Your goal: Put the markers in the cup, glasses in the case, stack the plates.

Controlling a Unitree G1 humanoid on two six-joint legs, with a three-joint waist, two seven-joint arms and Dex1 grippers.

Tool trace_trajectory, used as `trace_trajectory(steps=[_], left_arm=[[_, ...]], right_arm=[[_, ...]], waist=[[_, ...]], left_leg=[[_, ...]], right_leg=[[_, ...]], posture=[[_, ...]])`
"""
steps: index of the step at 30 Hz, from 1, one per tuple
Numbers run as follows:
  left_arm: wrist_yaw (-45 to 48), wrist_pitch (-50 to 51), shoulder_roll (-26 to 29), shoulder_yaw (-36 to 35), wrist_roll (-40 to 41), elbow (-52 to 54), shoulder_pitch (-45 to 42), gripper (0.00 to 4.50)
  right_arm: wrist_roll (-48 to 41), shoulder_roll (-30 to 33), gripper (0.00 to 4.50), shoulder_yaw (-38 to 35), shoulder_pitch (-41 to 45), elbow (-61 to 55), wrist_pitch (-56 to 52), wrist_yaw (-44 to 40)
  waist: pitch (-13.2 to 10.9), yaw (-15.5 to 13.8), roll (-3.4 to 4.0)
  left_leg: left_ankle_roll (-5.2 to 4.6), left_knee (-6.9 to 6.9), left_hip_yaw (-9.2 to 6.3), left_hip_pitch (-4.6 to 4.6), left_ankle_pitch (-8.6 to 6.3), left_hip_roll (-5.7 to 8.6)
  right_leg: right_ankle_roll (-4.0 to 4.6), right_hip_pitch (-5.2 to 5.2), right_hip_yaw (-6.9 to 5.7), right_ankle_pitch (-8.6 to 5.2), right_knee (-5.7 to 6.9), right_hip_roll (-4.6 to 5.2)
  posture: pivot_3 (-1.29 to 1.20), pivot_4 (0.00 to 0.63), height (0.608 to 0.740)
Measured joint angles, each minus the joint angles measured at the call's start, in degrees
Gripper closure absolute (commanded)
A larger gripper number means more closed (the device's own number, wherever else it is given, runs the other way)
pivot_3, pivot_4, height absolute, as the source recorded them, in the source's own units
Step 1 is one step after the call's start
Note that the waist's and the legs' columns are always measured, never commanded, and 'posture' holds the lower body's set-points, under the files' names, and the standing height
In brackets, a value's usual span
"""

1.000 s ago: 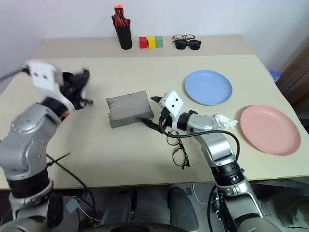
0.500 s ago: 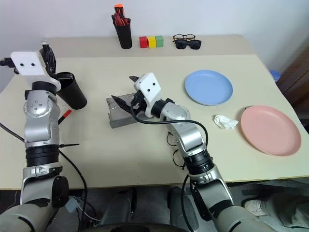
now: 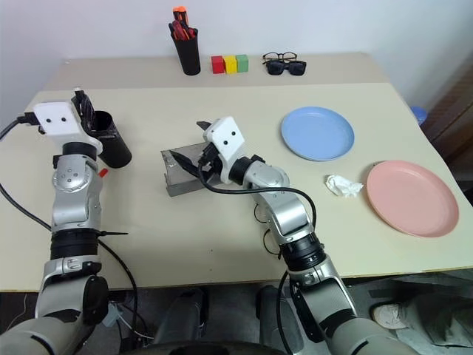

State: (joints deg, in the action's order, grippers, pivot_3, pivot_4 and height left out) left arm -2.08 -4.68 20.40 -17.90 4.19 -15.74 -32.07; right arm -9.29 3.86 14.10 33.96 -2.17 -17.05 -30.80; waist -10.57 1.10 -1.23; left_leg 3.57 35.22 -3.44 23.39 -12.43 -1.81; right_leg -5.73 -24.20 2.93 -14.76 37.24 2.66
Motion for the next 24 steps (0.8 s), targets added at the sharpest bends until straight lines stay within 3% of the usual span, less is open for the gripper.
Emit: trace_trajectory(steps=[2,11,16,20,24], left_arm=[[-0.86,-0.40,0.00,-0.48,0.07,0.01,0.00,1.58],[-0.88,0.75,0.59,-6.03,6.86,9.22,2.04,1.58],[8.56,9.13,7.40,-10.12,17.24,22.23,13.08,0.07],[18.19,24.42,15.09,-13.43,28.68,32.20,27.92,0.07],[15.74,38.67,21.69,-11.43,25.44,31.82,32.75,0.07]], right_arm=[[-0.03,0.00,0.00,0.00,0.00,0.00,-0.01,-0.03],[-0.18,-0.01,0.00,0.09,0.00,-0.34,-0.08,-0.62],[-0.46,0.17,0.00,0.11,-0.11,-0.79,-0.20,-0.78],[-0.57,0.81,0.00,-0.13,-0.61,-1.35,-0.32,-1.31],[-0.97,0.61,0.00,0.32,-0.60,-1.36,-0.35,-2.31]], waist=[[0.00,0.07,0.00],[0.00,0.14,0.00],[0.00,1.29,0.00],[-0.01,1.87,0.01],[0.01,1.48,-0.04]], left_leg=[[0.00,0.00,0.00,0.00,0.00,0.00],[0.00,-0.01,-0.01,-0.01,0.00,-0.01],[0.00,-0.06,-0.01,-0.01,0.00,-0.03],[0.00,-0.08,-0.01,-0.06,0.00,-0.04],[0.00,-0.06,-0.03,-0.05,0.00,-0.04]], right_leg=[[0.00,0.00,0.00,0.00,0.00,0.00],[0.00,0.00,0.01,0.00,0.00,0.00],[0.01,-0.02,0.01,0.00,0.02,0.00],[0.03,-0.02,0.02,-0.02,0.05,0.00],[0.06,-0.02,0.00,-0.03,0.03,-0.03]], posture=[[0.00,0.150,0.740],[0.00,0.150,0.740],[0.00,0.150,0.740],[0.00,0.150,0.740],[0.00,0.150,0.740]])
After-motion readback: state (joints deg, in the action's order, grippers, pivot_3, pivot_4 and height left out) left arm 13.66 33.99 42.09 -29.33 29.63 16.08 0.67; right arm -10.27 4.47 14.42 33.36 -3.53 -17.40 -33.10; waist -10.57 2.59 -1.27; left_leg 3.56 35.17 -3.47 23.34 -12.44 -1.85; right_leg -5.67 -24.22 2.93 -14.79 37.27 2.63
